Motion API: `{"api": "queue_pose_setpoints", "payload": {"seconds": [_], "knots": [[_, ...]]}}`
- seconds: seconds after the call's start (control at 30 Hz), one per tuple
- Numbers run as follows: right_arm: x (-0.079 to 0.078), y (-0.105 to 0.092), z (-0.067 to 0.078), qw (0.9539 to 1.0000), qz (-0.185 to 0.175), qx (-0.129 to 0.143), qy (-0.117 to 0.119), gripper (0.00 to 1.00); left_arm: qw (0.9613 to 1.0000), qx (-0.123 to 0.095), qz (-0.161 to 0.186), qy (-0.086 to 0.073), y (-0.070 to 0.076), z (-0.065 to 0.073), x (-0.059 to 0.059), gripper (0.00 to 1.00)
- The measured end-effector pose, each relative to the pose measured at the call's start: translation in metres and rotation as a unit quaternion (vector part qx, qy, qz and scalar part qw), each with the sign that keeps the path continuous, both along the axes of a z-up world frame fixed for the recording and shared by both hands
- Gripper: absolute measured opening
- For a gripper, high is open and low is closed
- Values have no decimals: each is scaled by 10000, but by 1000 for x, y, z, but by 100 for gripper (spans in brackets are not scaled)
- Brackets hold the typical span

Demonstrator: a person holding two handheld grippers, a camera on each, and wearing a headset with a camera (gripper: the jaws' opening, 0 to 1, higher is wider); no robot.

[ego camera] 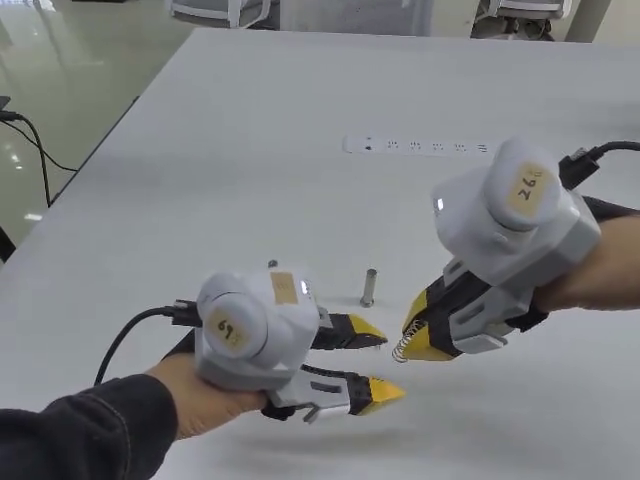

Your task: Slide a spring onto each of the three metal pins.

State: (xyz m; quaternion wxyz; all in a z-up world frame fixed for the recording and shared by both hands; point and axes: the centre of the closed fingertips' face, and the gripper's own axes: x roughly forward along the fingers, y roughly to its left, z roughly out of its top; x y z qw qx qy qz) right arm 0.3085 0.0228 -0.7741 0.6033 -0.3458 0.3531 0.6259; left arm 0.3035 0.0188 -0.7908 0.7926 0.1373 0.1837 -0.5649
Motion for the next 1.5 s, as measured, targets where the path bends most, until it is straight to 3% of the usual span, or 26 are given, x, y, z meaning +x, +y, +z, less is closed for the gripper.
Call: {"api": "queue_pose_setpoints", "payload": {"seconds": [0.2, 0.3, 0.57, 0.8, 1.07, 1.5], "knots": [[5, -4, 2, 10000, -77, 5, -31, 13, 9999, 29, 121, 36, 3, -2, 3, 42], [7, -5, 2, 9999, -111, 5, -46, 13, 9996, 15, 236, 171, 6, -2, 5, 49], [12, -12, 3, 9998, -205, -4, -78, 13, 9991, -2, 347, 259, 12, 0, 5, 64], [15, -18, 5, 9995, -294, -19, -95, 13, 9987, 30, 418, 272, 24, 2, 4, 68], [21, -25, 6, 9990, -419, -45, -132, 13, 9969, 0, 749, 258, 48, 1, 10, 70], [34, -40, 10, 9978, -645, -55, -165, 13, 9913, -144, 1289, 237, 81, 2, 20, 71]]}}
